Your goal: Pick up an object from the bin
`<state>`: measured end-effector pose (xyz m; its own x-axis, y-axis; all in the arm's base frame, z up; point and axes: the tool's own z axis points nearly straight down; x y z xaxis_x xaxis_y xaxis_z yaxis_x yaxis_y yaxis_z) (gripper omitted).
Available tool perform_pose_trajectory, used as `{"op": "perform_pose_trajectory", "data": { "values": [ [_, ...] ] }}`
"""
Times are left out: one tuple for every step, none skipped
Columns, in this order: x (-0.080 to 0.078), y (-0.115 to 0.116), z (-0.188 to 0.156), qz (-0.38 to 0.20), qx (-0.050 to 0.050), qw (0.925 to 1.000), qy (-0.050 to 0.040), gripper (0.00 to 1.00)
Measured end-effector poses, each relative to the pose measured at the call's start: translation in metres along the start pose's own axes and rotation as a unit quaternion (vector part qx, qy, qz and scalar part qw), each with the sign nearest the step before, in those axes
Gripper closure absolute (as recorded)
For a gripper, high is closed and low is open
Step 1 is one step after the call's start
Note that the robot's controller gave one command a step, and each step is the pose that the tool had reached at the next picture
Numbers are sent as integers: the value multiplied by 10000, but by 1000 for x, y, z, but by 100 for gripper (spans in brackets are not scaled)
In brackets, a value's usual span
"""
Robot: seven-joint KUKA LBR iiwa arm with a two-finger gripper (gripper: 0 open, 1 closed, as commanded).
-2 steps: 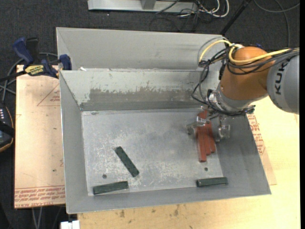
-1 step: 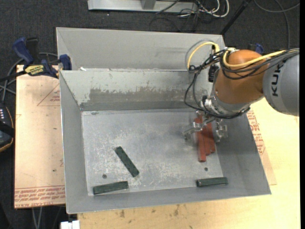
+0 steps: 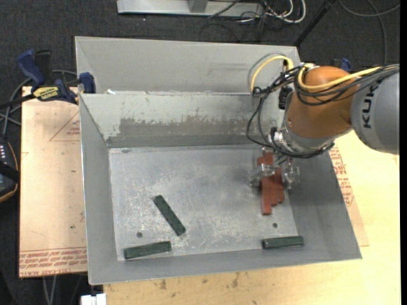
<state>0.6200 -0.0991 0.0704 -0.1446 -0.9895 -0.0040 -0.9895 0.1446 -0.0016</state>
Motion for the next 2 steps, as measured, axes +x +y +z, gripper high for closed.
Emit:
{"op": "perform_pose_trajectory", "data": {
  "values": [
    [-1,0,-12,20,0,10000,1,100],
    [-2,-3,-104,40,41,10000,9,100]
  ]
}}
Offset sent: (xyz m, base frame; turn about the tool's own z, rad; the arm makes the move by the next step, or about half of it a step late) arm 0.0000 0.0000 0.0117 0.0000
